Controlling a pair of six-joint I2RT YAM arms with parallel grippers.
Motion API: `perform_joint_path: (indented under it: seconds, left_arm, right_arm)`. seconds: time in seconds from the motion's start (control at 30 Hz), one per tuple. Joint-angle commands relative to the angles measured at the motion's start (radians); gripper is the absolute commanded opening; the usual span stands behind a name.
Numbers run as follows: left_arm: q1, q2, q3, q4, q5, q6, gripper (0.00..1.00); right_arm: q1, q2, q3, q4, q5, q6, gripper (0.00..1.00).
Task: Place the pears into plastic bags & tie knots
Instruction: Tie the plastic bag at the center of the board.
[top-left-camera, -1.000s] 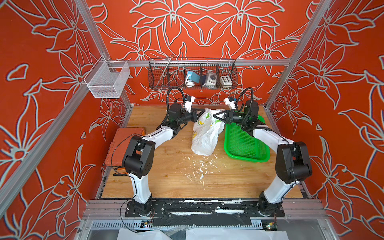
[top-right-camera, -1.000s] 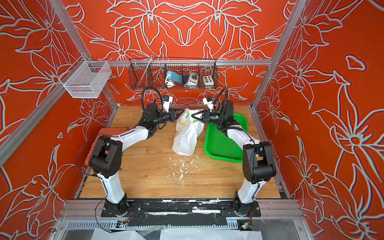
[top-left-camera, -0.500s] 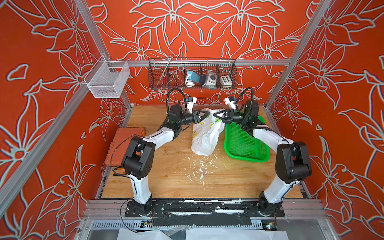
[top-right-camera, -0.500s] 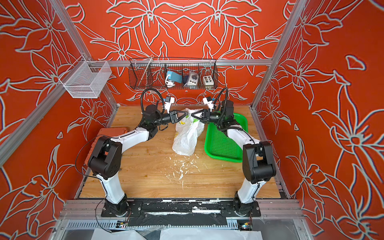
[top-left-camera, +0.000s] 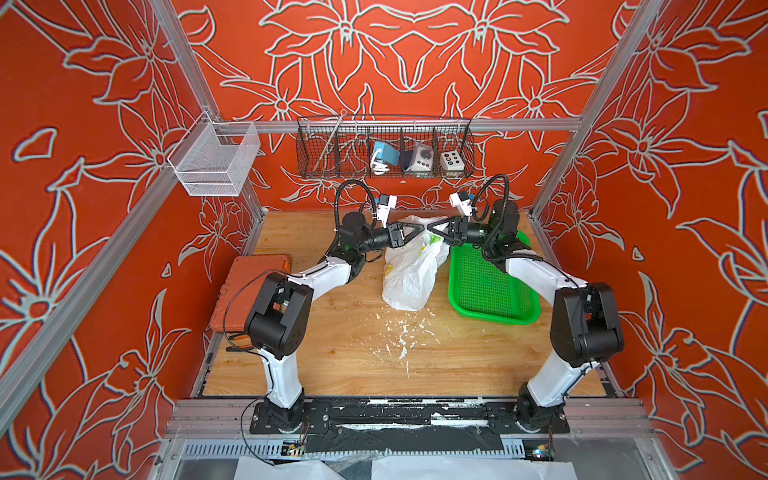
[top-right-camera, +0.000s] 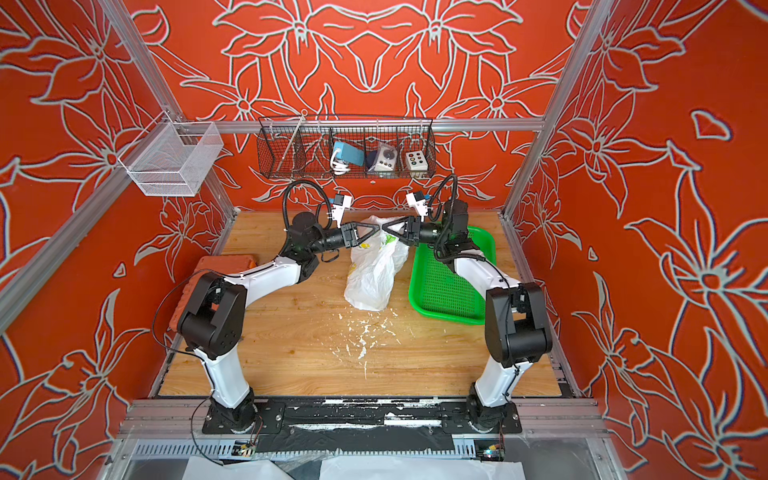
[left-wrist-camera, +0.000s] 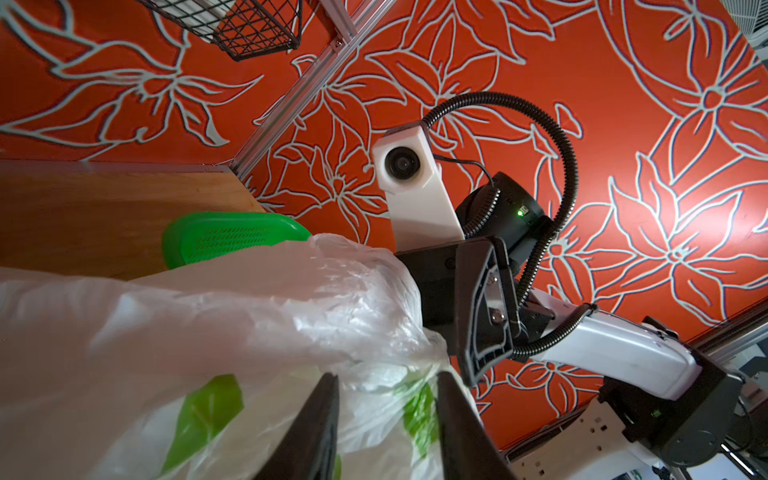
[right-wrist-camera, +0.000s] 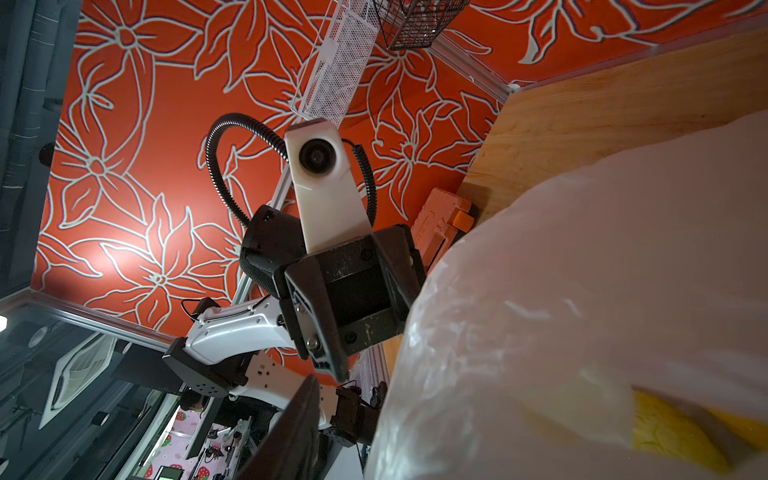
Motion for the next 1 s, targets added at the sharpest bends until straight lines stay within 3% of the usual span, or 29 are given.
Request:
perform_joint_path:
  seconds: [0.0,0.23,0.33,0.57,0.7,0.97]
  left_arm:
    - [-0.014,0.026,0.039,0.028,0.014,-0.008,0.4]
    - [-0.033,0.06,0.092,0.003,0.011,0.006,0.4]
    - [-0.034,0.065,0.083,0.023,0.01,-0.006,0.34]
    - [-0.034,0.05,0.035,0.066,-0.008,-0.02,0.0]
    - [-0.033,0.041,0.024,0.064,-0.013,-0.014,0.0]
    - [-0.033,0.017,-0.004,0.069,-0.042,0.0,0.0]
  right_arm:
    - [0.0,0.007,0.003,0.085,-0.027,0.042,0.44]
    - [0.002,0.013,0.007,0.098,-0.038,0.055,0.43]
    - [0.002,0.013,0.006,0.1,-0.043,0.059,0.43]
    - [0.001,0.007,-0.005,0.081,-0.038,0.042,0.44]
    - [0.0,-0.007,-0.009,0.034,-0.025,0.009,0.44]
    - [-0.017,-0.083,-0.02,-0.29,0.062,-0.211,0.45]
